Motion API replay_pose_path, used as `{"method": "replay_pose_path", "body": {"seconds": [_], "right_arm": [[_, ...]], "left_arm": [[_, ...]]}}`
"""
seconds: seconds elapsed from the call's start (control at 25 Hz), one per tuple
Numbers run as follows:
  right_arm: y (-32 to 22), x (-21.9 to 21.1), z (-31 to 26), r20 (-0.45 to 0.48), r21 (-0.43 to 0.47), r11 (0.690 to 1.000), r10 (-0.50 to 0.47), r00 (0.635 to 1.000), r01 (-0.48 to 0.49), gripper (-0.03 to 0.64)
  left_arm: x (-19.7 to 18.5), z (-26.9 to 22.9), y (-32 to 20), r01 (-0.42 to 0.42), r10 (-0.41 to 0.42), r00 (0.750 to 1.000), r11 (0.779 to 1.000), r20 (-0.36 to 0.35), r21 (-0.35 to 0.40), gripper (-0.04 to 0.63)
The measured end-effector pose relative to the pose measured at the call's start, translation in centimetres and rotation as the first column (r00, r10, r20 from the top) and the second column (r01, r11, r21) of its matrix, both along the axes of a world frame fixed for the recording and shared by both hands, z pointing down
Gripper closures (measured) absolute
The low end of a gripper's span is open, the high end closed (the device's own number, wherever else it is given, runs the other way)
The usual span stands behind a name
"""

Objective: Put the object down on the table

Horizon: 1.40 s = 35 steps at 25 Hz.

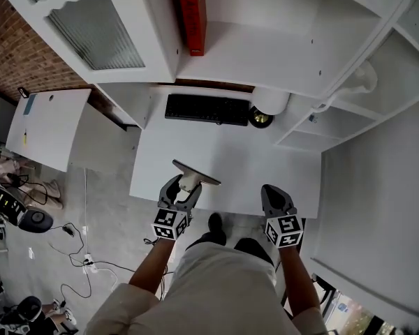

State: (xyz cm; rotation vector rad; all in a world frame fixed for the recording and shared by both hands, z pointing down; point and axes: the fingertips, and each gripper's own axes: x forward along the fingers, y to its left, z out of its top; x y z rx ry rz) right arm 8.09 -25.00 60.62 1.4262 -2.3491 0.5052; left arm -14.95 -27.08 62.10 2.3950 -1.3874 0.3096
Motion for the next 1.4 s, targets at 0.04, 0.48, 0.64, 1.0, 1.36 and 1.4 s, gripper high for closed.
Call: {"method": "replay_pose_path", "body": {"seconds": [0.04, 0.48, 0.64, 1.0, 1.36, 1.4], "right_arm": [[-0.2, -0.2, 0.4, 0.000, -0.009, 1.000, 0.004, 1.000, -0.004, 0.614], [-2.3, -1.2, 4.4, -0.019, -0.106, 0.993, -0.045, 0.999, 0.042, 0.614], [-3.1, -0.6, 5.9, -0.016, -0.135, 0.988, -0.073, 0.997, 0.070, 0.614], [-4.5, -0.1, 9.5, -0.020, -0.197, 0.969, -0.155, 0.988, 0.148, 0.614], [-4.6, -1.8, 13.8, -0.023, -0.268, 0.940, -0.224, 0.974, 0.210, 0.614], [-4.6, -2.1, 14.2, -0.023, -0.274, 0.937, -0.232, 0.972, 0.217, 0.614]], "left_arm": [[-0.3, 0.6, -0.3, 0.001, -0.001, 1.000, 1.000, 0.003, -0.011, 0.327], [-2.2, 6.5, -1.9, 0.076, -0.072, 0.997, 0.991, 0.036, -0.109, 0.327], [-2.4, 9.5, -2.0, 0.116, -0.107, 0.991, 0.986, 0.076, -0.121, 0.327], [-3.4, 15.5, -2.5, 0.241, -0.219, 0.966, 0.954, 0.135, -0.180, 0.327], [-4.6, 22.1, -2.2, 0.287, -0.236, 0.947, 0.927, 0.218, -0.242, 0.327], [-4.6, 22.7, -2.1, 0.290, -0.235, 0.945, 0.924, 0.227, -0.250, 0.327]]}}
